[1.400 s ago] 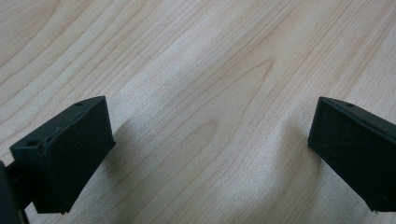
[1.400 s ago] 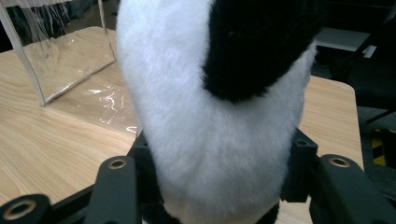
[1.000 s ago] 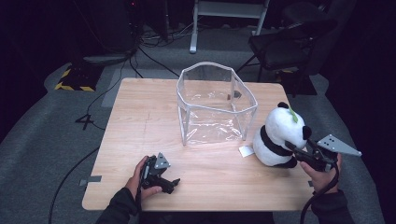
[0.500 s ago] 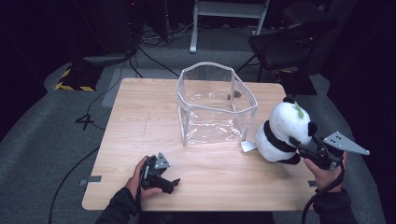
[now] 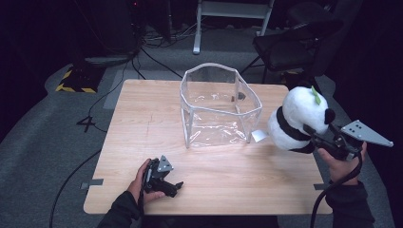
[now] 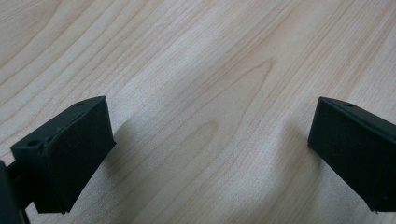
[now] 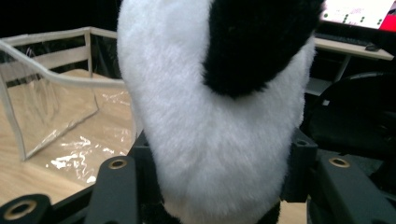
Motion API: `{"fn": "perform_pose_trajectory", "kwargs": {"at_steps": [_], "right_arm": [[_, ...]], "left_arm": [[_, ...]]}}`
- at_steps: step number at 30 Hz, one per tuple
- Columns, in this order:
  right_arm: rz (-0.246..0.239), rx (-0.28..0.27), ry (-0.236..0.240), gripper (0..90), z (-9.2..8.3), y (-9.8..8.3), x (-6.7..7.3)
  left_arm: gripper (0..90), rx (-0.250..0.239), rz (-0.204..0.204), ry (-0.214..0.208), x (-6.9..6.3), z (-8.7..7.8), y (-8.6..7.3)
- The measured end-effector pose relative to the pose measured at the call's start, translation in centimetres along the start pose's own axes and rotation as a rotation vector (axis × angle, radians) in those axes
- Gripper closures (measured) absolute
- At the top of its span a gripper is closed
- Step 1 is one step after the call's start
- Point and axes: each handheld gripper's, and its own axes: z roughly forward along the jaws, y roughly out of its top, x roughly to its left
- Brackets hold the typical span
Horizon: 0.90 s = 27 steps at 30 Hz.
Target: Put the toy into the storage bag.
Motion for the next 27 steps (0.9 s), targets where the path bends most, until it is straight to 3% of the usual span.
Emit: {"fn": "perform_pose_trajectory", "kwargs": {"at_steps": [16, 27], "right_arm": [[-0.063, -0.05, -0.025, 46.7, 0.1, 5.5, 0.3], [-0.09, -0.094, -0.036, 46.7, -0.2, 8.3, 0.4]], "left_arm": [[0.3, 0.001, -0.003, 0.002, 0.0, 0.0, 0.0], [0.3, 0.0, -0.004, 0.004, 0.0, 0.0, 0.0]]}}
